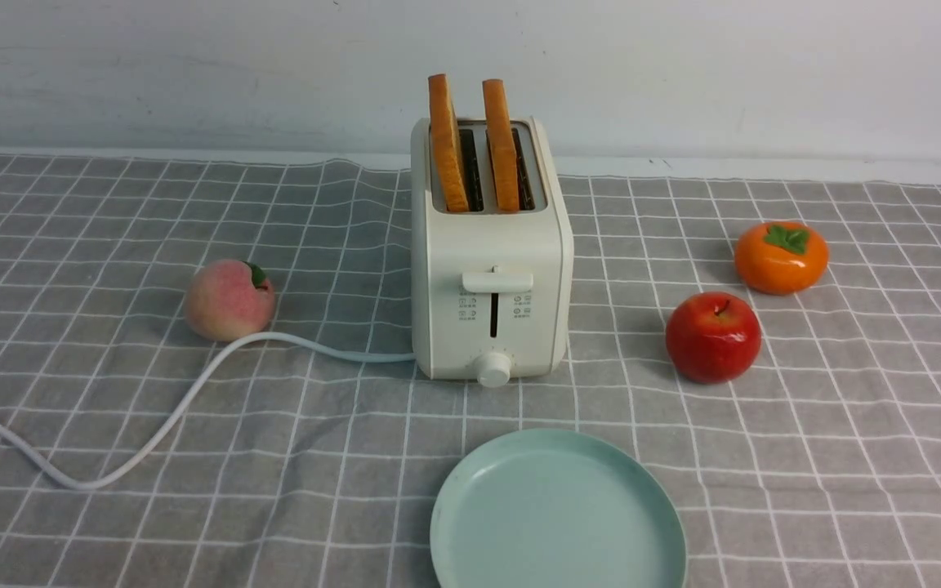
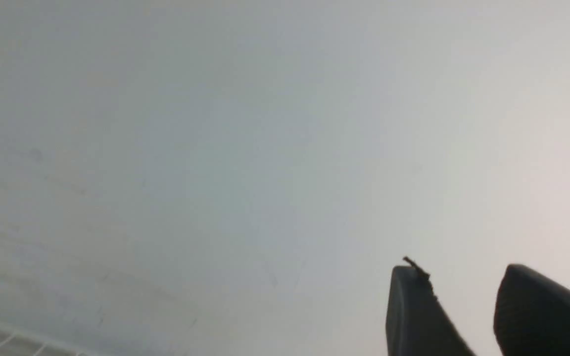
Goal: Take toasted bread from bread machine on grey coffee table place on plate.
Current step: 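Grasp the toast slice in the toaster and pull it up out of the slot with the right gripper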
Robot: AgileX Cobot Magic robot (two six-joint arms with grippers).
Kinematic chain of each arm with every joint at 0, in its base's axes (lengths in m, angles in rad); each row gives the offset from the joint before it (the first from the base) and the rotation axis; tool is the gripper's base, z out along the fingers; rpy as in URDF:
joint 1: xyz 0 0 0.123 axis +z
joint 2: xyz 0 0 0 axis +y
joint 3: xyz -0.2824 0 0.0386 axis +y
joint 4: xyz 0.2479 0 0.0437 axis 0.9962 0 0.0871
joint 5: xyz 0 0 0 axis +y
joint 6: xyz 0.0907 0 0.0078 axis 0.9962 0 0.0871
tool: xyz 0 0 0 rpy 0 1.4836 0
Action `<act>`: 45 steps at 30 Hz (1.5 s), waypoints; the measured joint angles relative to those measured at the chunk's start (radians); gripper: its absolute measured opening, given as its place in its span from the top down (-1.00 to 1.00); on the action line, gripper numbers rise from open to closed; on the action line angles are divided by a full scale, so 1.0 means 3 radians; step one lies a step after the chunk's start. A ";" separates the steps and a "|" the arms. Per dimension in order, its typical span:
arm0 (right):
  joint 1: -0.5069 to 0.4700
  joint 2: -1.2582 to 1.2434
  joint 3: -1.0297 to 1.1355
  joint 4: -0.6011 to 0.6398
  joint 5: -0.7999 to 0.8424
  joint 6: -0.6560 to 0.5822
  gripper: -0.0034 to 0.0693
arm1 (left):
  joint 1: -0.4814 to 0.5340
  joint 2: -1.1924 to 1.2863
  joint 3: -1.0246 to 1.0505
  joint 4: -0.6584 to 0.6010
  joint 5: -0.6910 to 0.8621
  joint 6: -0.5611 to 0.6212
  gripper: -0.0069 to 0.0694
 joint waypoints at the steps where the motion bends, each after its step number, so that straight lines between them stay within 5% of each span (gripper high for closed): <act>1: 0.0000 0.0000 -0.0003 0.0007 -0.0032 0.0019 0.25 | 0.0000 0.0000 0.0000 -0.0004 -0.0062 -0.0030 0.19; 10: 0.0000 0.0755 -0.1727 0.0655 0.0399 0.0570 0.25 | 0.0000 0.0571 -0.1235 -0.0178 0.0134 -0.0024 0.19; 16: 0.0000 0.1582 -0.2972 0.0586 0.1435 0.0598 0.25 | 0.0000 0.1598 -0.2496 -0.0224 0.1114 0.0015 0.19; 18: 0.0000 0.1930 -0.3396 0.0349 0.2122 0.0528 0.25 | 0.0000 0.2078 -0.3047 -0.0224 0.1928 0.0015 0.19; 23: 0.0000 0.2345 -0.3528 -0.0022 0.3187 0.0469 0.25 | 0.0000 0.2618 -0.3445 -0.0041 0.3001 0.0118 0.19; 28: 0.0000 0.2635 -0.3430 -0.0122 0.3641 0.0469 0.25 | 0.0000 0.2907 -0.3461 0.0199 0.3707 0.0192 0.19; 35: 0.0218 0.2802 -0.3039 0.0632 0.3766 0.0426 0.25 | 0.0000 0.3040 -0.3447 -0.0243 0.4121 0.0202 0.19; 39: 0.0584 0.3063 -0.2940 0.0973 0.3798 -0.0039 0.25 | -0.0049 0.3096 -0.3447 -0.0629 0.4252 0.0512 0.19; 45: 0.0832 0.3671 -0.3118 0.1424 0.3775 -0.0405 0.25 | -0.0668 0.3108 -0.3460 -0.0563 0.4241 0.1053 0.19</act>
